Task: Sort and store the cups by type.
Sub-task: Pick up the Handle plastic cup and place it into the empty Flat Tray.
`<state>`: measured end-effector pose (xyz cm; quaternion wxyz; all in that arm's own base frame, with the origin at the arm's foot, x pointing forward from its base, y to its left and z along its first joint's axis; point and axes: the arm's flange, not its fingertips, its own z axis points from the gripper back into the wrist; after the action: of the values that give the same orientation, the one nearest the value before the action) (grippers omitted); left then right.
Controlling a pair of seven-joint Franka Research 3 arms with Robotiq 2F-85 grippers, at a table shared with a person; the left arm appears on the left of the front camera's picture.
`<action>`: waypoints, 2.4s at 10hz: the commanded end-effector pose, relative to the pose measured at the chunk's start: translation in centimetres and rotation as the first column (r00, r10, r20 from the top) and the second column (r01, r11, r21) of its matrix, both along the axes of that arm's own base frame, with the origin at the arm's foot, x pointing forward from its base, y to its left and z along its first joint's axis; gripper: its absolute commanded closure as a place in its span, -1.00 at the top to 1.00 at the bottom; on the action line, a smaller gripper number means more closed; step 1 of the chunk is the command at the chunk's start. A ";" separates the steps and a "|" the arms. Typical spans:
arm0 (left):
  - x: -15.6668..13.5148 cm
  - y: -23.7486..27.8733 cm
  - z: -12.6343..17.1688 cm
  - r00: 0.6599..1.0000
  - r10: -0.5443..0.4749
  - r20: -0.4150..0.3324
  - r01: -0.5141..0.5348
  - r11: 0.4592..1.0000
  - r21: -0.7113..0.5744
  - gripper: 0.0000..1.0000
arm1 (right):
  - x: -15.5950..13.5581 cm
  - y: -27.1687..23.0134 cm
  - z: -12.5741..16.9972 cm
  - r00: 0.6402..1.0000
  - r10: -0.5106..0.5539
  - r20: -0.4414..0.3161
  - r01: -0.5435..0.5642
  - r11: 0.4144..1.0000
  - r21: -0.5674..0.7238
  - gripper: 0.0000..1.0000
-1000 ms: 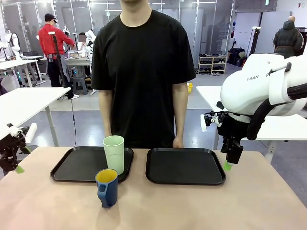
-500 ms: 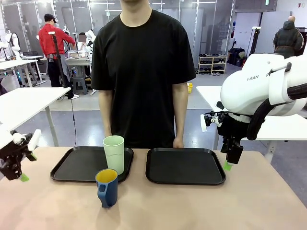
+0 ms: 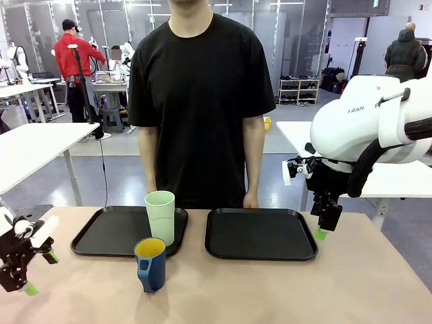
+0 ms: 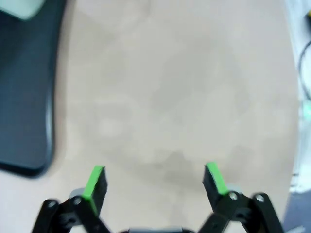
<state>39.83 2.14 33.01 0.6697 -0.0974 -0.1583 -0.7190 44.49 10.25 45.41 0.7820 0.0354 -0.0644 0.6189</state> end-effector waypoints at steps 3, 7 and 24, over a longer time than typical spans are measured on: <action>2.4 -2.2 -1.6 0.985 -0.133 -0.106 0.074 0.897 -0.435 1.00 | 0.0 -0.2 0.1 1.000 0.001 0.008 -0.001 1.000 -0.005 1.00; 4.1 -4.3 -4.9 1.000 -0.014 0.008 0.015 0.675 -0.737 1.00 | 0.0 -0.2 0.1 1.000 0.001 0.008 -0.001 1.000 -0.005 1.00; 3.6 -10.4 -10.5 0.994 -0.013 0.105 0.082 0.727 -0.682 1.00 | 0.0 -0.2 0.1 1.000 0.001 0.008 -0.001 1.000 -0.005 1.00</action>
<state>44.13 -8.20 28.52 0.5642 -0.3409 -0.4384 -0.6109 44.49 10.25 45.41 0.7820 0.0354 -0.0645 0.6189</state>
